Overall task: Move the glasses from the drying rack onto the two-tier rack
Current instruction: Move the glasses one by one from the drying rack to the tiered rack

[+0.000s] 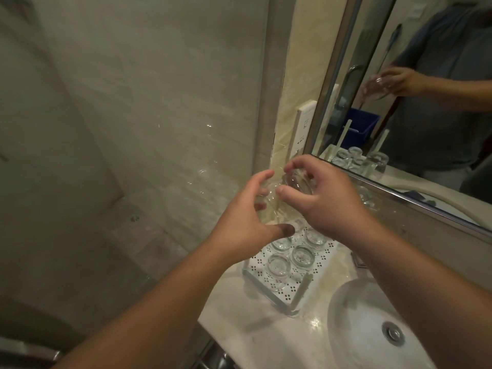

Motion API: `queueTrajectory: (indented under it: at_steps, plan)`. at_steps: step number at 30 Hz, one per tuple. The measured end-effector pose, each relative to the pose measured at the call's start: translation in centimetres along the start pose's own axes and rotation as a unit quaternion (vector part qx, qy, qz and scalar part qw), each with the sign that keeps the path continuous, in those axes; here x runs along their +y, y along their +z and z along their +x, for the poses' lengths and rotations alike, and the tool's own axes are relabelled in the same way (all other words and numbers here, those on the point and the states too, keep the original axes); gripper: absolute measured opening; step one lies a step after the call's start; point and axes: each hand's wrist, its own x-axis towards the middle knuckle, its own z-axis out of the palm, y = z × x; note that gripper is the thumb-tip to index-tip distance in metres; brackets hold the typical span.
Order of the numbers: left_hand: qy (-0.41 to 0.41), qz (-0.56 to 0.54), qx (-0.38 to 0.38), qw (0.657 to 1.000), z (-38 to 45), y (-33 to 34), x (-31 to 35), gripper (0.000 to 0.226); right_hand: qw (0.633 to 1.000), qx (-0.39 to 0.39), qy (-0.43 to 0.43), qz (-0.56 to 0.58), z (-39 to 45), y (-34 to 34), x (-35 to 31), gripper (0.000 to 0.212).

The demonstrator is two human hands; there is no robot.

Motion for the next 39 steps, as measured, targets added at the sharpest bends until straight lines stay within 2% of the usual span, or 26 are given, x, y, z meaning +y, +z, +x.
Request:
queueTrajectory:
  at_steps: [4,7,9,12,14,19,22,24,26,29,32,35,39]
  plan:
    - [-0.039,-0.193,-0.018,0.98,-1.4,0.1,-0.3,0.095,0.989,0.04,0.06,0.125,-1.6,-0.1,0.5,0.03]
    - [-0.084,-0.329,-0.037,0.94,-2.5,0.3,-0.9,0.105,0.963,0.057,0.114,0.236,-2.6,0.2,0.7,0.008]
    - [-0.114,-0.389,-0.063,0.912,-3.5,0.9,-1.3,0.106,0.938,0.056,0.153,0.305,-3.2,0.5,0.7,0.003]
    - [-0.132,-0.43,-0.098,0.887,-5.0,2.4,-1.6,0.099,0.905,0.046,0.209,0.367,-4.3,1.3,0.7,0.006]
    - [-0.12,-0.433,-0.102,0.888,-5.5,3.3,-1.4,0.095,0.884,0.028,0.236,0.403,-5.0,1.9,0.6,0.011]
    - [-0.118,-0.445,-0.026,0.887,-5.1,3.8,-0.2,0.099,0.814,0.008,0.271,0.514,-6.0,3.0,0.6,0.029]
    - [-0.115,-0.447,0.004,0.887,-4.9,3.6,0.3,0.089,0.8,-0.009,0.271,0.534,-6.4,3.5,0.6,0.029]
    - [-0.116,-0.447,0.011,0.887,-4.7,3.5,0.4,0.076,0.804,-0.022,0.27,0.529,-6.6,3.7,0.8,0.027]
    - [-0.116,-0.445,0.013,0.888,-4.6,3.4,0.6,0.07,0.824,-0.024,0.264,0.501,-6.7,3.5,1.0,0.024]
    - [-0.114,-0.432,0.015,0.895,-4.4,3.3,1.0,0.071,0.86,-0.018,0.244,0.447,-6.8,2.8,1.3,0.022]
    - [-0.089,-0.391,0.006,0.916,-4.2,3.3,1.6,0.069,0.899,-0.007,0.216,0.381,-7.1,2.2,1.7,0.024]
    - [-0.071,-0.356,-0.007,0.932,-3.6,3.2,2.1,0.069,0.942,0.038,0.163,0.291,-7.4,1.7,2.3,0.026]
    - [-0.056,-0.304,-0.025,0.951,-2.9,3.8,2.9,0.074,0.959,0.075,0.092,0.258,-7.7,0.2,2.7,0.048]
